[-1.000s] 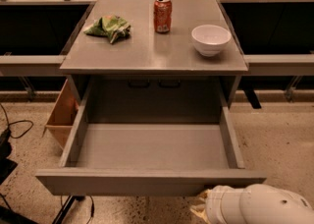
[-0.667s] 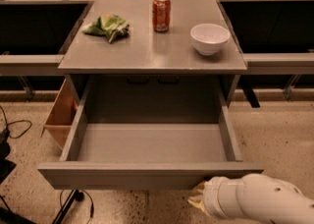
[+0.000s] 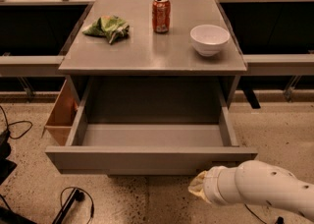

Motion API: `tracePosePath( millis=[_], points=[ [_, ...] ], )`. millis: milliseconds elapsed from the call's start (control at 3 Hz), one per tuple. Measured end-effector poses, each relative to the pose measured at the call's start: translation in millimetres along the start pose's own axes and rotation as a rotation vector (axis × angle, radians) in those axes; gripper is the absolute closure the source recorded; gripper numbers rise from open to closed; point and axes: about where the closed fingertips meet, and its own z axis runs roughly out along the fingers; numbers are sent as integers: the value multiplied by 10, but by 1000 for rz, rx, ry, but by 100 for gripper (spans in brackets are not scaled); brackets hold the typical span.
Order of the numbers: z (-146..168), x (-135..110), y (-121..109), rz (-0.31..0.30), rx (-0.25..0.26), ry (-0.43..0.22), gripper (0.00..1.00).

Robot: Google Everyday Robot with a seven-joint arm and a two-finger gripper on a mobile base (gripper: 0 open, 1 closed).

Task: Close top drawer

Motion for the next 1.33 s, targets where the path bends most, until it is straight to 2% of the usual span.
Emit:
tracePosePath(
  millis=[333, 667, 1333],
  points=[
    [25, -64, -329, -7, 9, -4, 100],
    [26, -67, -388, -7, 10, -4, 100],
    [110, -143, -932, -8, -3, -9, 100]
  ],
)
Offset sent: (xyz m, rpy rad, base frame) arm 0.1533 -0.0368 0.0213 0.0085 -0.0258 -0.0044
